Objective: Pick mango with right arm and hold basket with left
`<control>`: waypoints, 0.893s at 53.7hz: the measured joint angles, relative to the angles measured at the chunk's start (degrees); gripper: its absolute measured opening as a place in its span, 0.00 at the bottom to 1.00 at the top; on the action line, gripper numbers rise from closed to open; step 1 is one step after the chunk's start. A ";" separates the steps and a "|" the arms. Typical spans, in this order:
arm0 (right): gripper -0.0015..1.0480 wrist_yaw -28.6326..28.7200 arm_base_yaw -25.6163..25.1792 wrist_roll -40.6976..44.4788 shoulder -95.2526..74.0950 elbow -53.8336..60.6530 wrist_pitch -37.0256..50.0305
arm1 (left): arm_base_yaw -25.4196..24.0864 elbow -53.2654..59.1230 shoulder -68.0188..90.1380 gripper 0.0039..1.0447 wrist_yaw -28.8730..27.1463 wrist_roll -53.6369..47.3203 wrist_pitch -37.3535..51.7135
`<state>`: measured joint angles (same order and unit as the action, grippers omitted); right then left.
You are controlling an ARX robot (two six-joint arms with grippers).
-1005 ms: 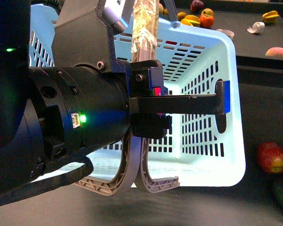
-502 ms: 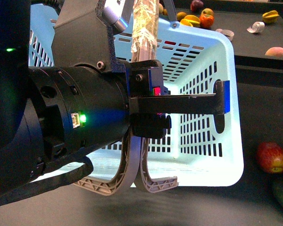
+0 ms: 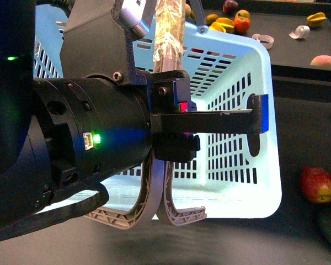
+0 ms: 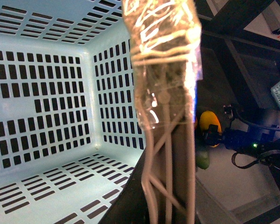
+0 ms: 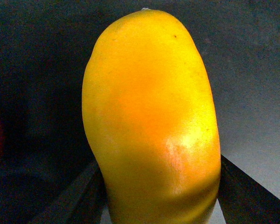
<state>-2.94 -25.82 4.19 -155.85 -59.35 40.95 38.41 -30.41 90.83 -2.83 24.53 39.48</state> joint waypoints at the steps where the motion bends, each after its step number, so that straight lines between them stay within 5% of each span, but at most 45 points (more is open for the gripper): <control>1: 0.56 0.17 -0.15 -0.11 0.26 0.31 -0.04 | 0.00 0.00 0.00 0.05 0.00 0.00 0.00; 26: 0.55 10.86 -0.20 -3.67 17.90 10.05 -2.05 | 0.00 0.00 0.00 0.05 0.04 0.00 0.00; 48: 0.55 24.26 8.85 -8.00 44.33 21.99 -6.32 | 0.00 0.00 0.00 0.05 0.04 0.00 0.00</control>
<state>21.32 -16.97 -3.81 -111.53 -37.36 34.63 38.41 -30.41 90.83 -2.79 24.53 39.48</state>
